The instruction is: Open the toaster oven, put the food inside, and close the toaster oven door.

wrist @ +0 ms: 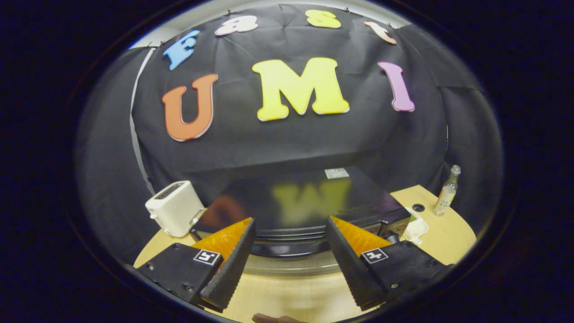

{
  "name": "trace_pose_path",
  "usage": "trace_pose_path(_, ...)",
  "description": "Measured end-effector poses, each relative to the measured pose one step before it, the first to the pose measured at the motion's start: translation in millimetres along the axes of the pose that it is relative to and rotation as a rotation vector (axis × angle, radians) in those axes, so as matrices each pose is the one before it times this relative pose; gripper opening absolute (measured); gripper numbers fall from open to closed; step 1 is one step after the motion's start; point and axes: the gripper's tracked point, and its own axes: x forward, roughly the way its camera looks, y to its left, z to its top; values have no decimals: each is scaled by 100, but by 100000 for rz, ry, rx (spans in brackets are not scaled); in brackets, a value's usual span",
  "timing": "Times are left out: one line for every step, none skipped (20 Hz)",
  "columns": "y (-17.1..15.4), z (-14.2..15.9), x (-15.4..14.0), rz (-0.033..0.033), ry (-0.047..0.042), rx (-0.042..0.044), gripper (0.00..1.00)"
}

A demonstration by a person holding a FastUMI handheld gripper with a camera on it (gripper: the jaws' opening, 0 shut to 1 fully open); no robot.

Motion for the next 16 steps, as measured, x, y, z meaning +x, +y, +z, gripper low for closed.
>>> trace_pose_path(-31,498,393,-1246,-931,-1669,100)
trace_pose_path(63,-958,70,-1575,3349,-3507,100)
trace_pose_path(-164,70,-341,-864,-821,-4317,100)
trace_pose_path(57,-319,-601,-230,-377,-2,100)
trace_pose_path(64,-457,-870,-29,125,2302,100)
trace_pose_path(-39,-781,-852,-157,647,-503,100)
trace_pose_path(-125,-755,-1159,-95,917,-1822,100)
trace_pose_path(44,-1106,-1308,368,1514,49,100)
trace_pose_path(-148,-1565,-979,-941,3495,-1010,100)
trace_pose_path(-239,-1385,-1184,-618,2643,2931,99)
trace_pose_path(-37,-1619,-703,-625,3952,1159,100)
trace_pose_path(-56,-1638,-599,-298,1561,884,100)
trace_pose_path(-5,-1406,-235,88,1488,463,100)
trace_pose_path(-25,-859,-175,67,-1194,694,100)
trace_pose_path(-61,-1039,12,176,-704,915,99)
trace_pose_path(331,-1597,-83,204,-846,851,99)
